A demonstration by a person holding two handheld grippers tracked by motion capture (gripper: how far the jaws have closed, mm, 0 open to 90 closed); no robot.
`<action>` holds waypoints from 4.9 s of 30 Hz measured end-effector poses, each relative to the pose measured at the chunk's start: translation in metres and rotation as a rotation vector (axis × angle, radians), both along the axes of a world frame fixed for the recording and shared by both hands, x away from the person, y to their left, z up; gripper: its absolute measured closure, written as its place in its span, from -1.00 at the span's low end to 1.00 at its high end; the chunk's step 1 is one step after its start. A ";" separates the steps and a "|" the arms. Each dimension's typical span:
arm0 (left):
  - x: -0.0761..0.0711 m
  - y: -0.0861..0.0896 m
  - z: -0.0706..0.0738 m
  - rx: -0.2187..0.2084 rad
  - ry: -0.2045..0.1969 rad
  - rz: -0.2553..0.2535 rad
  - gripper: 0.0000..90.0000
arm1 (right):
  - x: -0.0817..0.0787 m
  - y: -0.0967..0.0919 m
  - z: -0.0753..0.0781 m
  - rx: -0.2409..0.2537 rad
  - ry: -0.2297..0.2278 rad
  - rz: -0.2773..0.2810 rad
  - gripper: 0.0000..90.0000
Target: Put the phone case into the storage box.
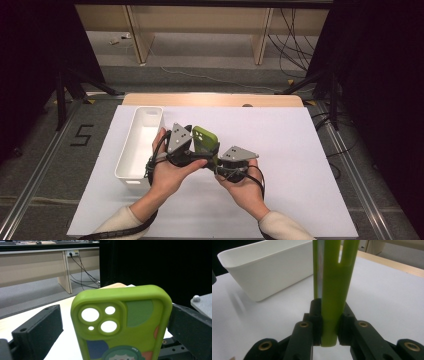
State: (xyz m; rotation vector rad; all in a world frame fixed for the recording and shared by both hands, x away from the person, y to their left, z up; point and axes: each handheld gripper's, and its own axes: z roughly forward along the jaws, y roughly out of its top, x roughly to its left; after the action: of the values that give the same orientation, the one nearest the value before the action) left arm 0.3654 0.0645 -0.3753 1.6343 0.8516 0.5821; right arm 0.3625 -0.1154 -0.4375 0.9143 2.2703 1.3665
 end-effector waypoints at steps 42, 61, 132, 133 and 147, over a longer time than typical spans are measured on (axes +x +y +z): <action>0.002 -0.002 -0.004 -0.018 -0.016 -0.006 -0.66 | 0.001 0.001 -0.002 0.006 0.008 -0.014 0.70; 0.005 0.014 0.004 -0.025 -0.046 -0.008 -0.65 | -0.004 -0.026 0.004 0.067 -0.036 0.057 -0.66; 0.003 0.117 0.026 -0.021 -0.122 0.189 -0.65 | -0.046 -0.143 0.012 0.122 -0.131 -0.073 -0.65; 0.004 0.118 0.026 -0.016 -0.126 0.190 -0.65 | -0.046 -0.143 0.011 0.121 -0.133 -0.074 -0.65; 0.004 0.125 0.026 -0.050 -0.086 0.231 -0.65 | -0.051 -0.151 0.010 0.122 -0.141 -0.094 -0.65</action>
State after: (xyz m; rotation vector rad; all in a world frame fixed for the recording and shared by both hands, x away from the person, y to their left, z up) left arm 0.3689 0.1895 -0.3493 1.4651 0.9911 0.7802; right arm 0.3117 -0.2660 -0.4274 0.9193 2.0331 1.4921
